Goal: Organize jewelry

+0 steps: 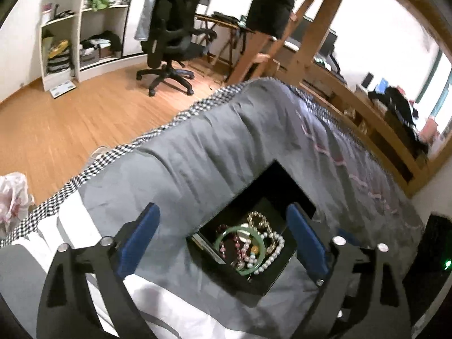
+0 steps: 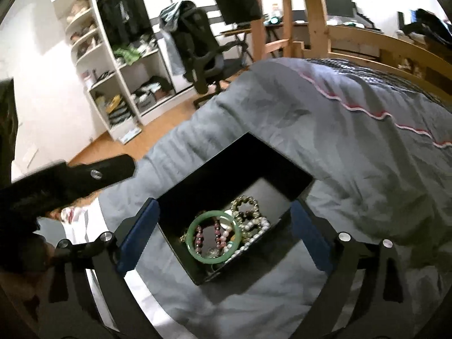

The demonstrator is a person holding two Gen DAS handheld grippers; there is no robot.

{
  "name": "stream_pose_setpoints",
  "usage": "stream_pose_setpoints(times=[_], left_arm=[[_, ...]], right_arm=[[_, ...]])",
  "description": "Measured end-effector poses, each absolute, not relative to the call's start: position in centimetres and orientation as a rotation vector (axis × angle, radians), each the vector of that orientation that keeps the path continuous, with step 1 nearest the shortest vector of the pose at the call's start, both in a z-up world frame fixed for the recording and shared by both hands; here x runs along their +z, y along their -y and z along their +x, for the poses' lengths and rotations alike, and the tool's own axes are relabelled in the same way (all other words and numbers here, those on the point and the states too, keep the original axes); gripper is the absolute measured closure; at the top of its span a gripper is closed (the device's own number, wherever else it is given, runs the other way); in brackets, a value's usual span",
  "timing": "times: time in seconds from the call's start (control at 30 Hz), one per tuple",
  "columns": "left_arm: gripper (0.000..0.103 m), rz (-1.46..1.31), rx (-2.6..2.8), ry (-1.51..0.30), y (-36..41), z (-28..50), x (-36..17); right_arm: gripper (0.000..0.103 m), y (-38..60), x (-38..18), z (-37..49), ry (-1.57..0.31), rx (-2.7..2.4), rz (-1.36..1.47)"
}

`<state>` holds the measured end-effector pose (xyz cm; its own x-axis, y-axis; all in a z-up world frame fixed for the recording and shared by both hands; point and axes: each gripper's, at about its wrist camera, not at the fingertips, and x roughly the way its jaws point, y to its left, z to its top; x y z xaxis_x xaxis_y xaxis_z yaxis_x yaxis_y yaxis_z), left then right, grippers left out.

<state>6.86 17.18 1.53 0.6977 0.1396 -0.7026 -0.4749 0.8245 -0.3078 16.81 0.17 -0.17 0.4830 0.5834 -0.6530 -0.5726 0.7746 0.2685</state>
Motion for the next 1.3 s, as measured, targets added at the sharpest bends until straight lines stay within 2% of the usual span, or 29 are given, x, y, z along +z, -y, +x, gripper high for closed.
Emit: stream_pose_setpoints(times=[0.1, 0.6, 0.93, 1.3], left_arm=[[0.007, -0.49, 0.363, -0.728, -17.2, 6.6, 2.6], [0.006, -0.234, 0.222, -0.836, -14.3, 1.4, 8.3], [0.006, -0.224, 0.341, -0.778, -10.9, -3.2, 6.3], [0.006, -0.202, 0.319, -0.8, -10.9, -2.7, 5.2]], right_arm=[[0.004, 1.0, 0.9, 16.3, -0.789, 0.678, 0.046], [0.004, 4.2, 6.0, 10.0, -0.836, 0.634, -0.011], [0.004, 7.3, 5.7, 6.3, -0.818, 0.617, -0.06], [0.004, 7.9, 5.0, 7.1, -0.837, 0.586, -0.04]])
